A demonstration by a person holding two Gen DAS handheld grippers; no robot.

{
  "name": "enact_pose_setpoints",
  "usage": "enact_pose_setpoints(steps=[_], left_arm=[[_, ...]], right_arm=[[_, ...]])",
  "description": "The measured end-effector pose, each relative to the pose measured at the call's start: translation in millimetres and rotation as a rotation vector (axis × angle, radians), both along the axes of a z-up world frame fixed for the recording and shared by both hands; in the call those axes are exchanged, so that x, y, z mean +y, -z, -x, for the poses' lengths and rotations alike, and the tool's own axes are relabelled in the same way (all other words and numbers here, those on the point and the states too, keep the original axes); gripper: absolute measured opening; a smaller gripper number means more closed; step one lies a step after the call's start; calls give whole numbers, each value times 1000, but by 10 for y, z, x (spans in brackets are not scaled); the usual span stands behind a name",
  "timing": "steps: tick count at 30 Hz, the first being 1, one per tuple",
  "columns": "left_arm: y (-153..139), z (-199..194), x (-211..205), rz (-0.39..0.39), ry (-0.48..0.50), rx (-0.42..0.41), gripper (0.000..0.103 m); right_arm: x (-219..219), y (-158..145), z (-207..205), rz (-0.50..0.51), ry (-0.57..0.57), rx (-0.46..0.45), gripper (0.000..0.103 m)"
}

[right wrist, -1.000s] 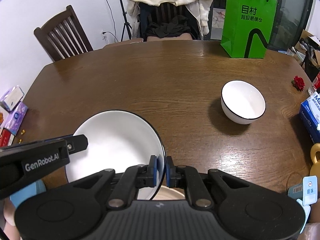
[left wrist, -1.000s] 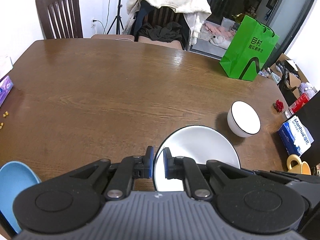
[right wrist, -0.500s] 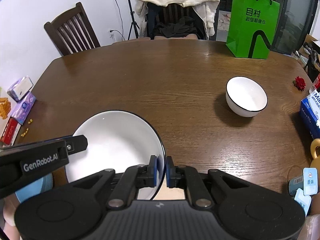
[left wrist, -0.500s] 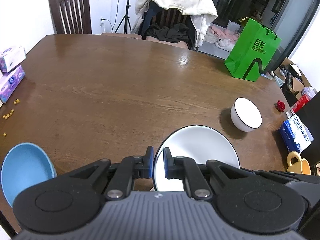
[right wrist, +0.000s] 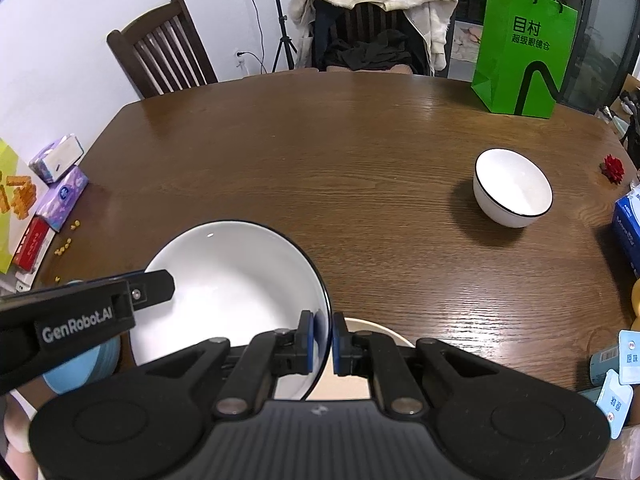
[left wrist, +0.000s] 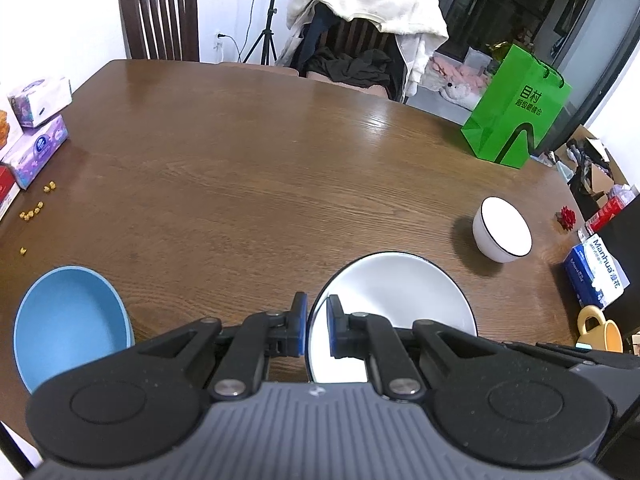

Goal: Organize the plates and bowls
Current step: 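Carry the white bowl with both grippers toward the blue bowl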

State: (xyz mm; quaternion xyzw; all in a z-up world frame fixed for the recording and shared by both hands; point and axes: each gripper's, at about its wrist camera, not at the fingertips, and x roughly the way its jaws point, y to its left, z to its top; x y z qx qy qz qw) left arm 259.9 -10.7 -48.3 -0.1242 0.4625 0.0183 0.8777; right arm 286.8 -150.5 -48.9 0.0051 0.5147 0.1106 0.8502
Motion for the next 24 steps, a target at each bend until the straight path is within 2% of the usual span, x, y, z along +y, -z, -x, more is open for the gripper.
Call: enact_pose_setpoints(steps=[24], left_arm=[[49,258,377,10,-19,22,10]], right_arm=[[356,44,254,14,-33,24,9]])
